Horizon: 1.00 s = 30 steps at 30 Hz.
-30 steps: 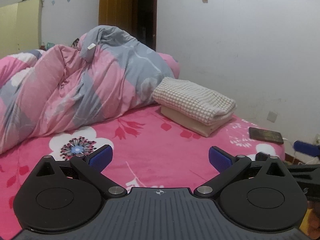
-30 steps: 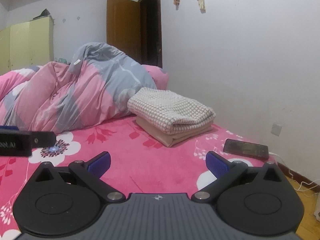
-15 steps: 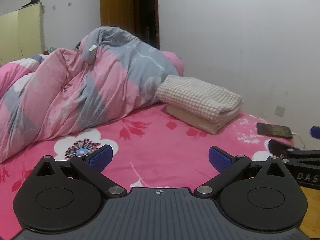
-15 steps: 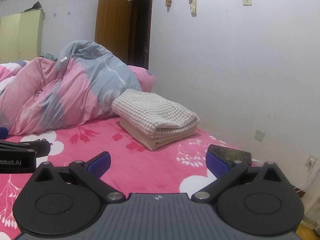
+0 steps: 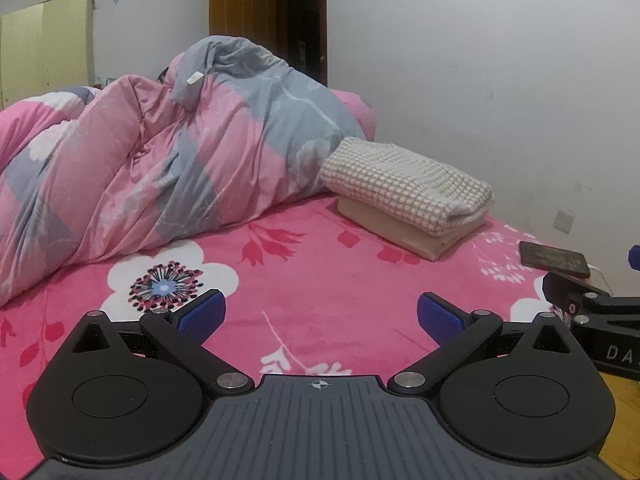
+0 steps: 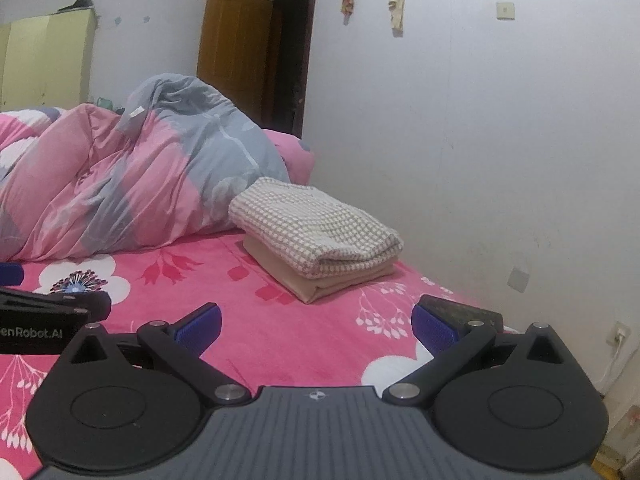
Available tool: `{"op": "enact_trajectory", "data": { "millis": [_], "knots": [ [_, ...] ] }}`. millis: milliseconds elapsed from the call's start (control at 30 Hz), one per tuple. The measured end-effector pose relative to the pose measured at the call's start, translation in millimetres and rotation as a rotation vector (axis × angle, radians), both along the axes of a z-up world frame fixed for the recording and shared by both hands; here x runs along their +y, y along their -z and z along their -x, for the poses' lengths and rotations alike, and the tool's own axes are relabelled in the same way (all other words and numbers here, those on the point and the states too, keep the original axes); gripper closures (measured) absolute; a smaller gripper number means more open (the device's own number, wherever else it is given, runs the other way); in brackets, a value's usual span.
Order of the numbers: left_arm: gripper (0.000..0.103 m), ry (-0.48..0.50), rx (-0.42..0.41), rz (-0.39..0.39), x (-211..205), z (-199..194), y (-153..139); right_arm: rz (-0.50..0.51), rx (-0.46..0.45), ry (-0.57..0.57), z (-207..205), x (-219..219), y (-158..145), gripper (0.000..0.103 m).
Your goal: Fold clothes
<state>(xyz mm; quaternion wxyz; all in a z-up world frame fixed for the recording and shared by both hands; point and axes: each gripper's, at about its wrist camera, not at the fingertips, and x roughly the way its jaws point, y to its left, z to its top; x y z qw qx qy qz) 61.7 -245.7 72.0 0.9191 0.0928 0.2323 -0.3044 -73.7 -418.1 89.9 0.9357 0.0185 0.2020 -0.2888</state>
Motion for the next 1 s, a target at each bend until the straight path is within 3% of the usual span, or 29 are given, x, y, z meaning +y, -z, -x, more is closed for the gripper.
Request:
{"op": "enact_trajectory", "data": {
  "millis": [1000],
  "knots": [
    [0.000,-0.005,0.047,-0.004,2.1,-7.0,6.3,-0.012,0.022,0.005,-3.5,1.1,6.0,0.000]
  ]
}}
